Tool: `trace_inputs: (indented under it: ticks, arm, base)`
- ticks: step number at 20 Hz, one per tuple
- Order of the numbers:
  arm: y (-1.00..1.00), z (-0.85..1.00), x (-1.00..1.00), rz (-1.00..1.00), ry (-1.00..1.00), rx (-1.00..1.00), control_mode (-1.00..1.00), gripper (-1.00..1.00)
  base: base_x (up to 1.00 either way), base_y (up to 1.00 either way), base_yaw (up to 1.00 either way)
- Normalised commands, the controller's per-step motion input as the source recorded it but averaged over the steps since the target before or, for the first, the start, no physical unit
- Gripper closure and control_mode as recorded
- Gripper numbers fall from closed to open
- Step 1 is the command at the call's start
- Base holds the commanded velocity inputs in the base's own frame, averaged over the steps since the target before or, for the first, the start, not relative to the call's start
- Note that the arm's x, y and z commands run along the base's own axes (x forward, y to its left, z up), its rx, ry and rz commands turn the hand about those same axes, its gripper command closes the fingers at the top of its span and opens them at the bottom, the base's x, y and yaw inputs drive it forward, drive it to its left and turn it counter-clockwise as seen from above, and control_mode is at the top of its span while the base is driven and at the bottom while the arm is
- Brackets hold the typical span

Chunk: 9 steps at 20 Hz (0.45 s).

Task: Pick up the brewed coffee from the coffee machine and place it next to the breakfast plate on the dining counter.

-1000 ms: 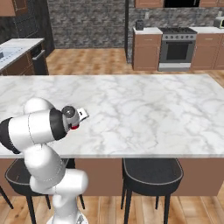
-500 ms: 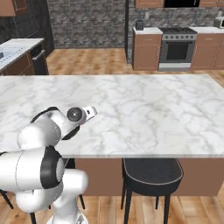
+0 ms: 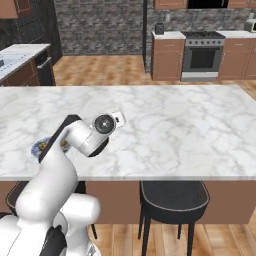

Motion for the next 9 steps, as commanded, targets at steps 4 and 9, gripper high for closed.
trace_inputs:
  ticks: [4, 9]
  arm:
    - [-0.46, 0.66, -0.19, 0.02, -0.05, 0.14, -1.0, -1.0]
    - [-0.65, 0.0, -0.28, 0.0, -0.08, 0.21, -1.0, -1.0]
  base:
    - [0.0, 0.0, 0.0]
    - [0.0, 0.0, 0.0]
